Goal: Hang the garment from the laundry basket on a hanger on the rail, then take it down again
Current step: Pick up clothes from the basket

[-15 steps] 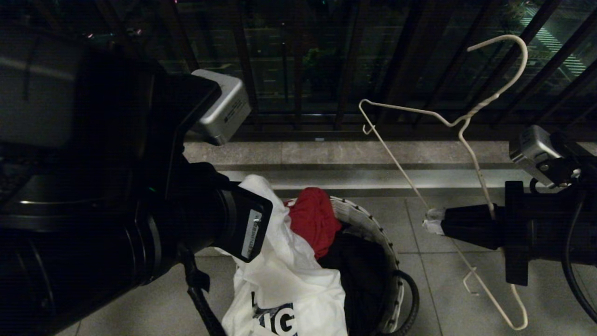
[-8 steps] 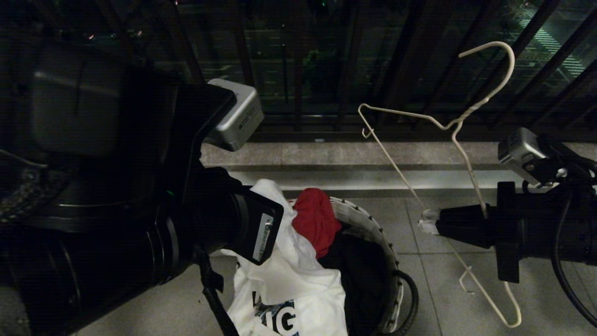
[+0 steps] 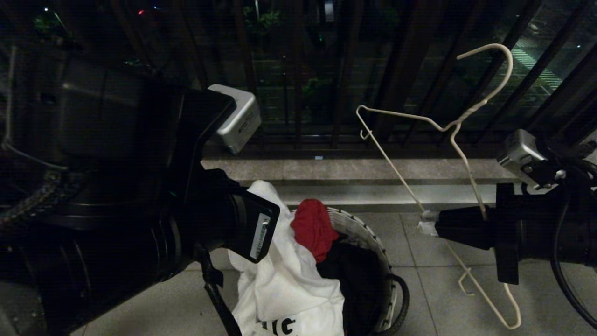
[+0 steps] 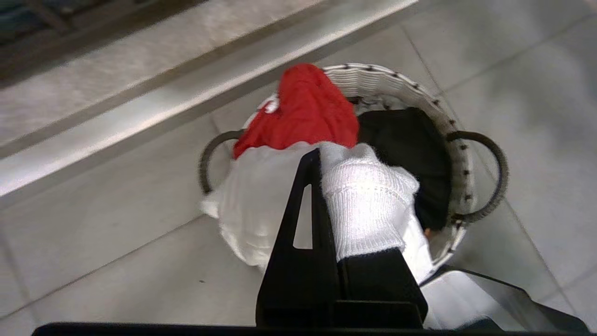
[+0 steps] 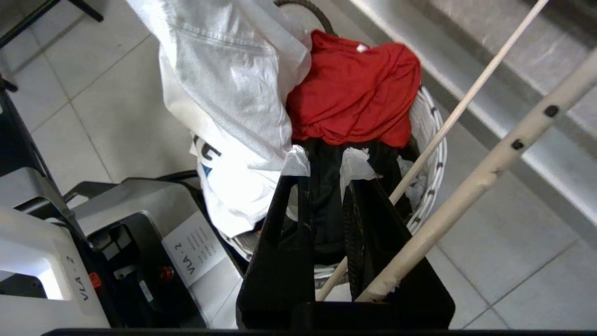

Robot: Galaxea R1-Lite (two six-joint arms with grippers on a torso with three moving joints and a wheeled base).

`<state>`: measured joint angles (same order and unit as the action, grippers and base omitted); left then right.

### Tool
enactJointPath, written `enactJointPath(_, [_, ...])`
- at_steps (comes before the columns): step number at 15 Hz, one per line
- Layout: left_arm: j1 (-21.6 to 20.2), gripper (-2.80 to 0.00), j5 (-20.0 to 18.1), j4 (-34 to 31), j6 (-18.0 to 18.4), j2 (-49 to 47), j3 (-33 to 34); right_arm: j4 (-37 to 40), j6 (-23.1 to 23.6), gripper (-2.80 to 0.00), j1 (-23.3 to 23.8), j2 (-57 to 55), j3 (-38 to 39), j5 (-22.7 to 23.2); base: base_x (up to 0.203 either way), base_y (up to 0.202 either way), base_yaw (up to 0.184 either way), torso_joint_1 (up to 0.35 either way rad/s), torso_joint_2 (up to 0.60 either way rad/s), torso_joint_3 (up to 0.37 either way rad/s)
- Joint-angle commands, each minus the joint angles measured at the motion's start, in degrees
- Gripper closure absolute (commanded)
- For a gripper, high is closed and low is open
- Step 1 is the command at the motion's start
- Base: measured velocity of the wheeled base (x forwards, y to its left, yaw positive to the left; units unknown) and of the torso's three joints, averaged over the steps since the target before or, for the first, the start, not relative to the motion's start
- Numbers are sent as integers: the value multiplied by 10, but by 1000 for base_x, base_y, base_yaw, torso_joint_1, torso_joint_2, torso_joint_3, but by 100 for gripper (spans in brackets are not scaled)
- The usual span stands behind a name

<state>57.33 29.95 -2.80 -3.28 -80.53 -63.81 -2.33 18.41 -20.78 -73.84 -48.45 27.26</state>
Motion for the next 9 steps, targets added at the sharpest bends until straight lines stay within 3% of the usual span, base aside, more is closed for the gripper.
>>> enactJointPath(1, [-29,0,2,1,0,-19,-2,0,1,0,0,1,0,2,0,0,0,-6,-2,198])
enactJointPath(9, [-60,0,-5,13,1,-31,-11,0,1,0,0,5,0,2,0,0,0,0,1,199])
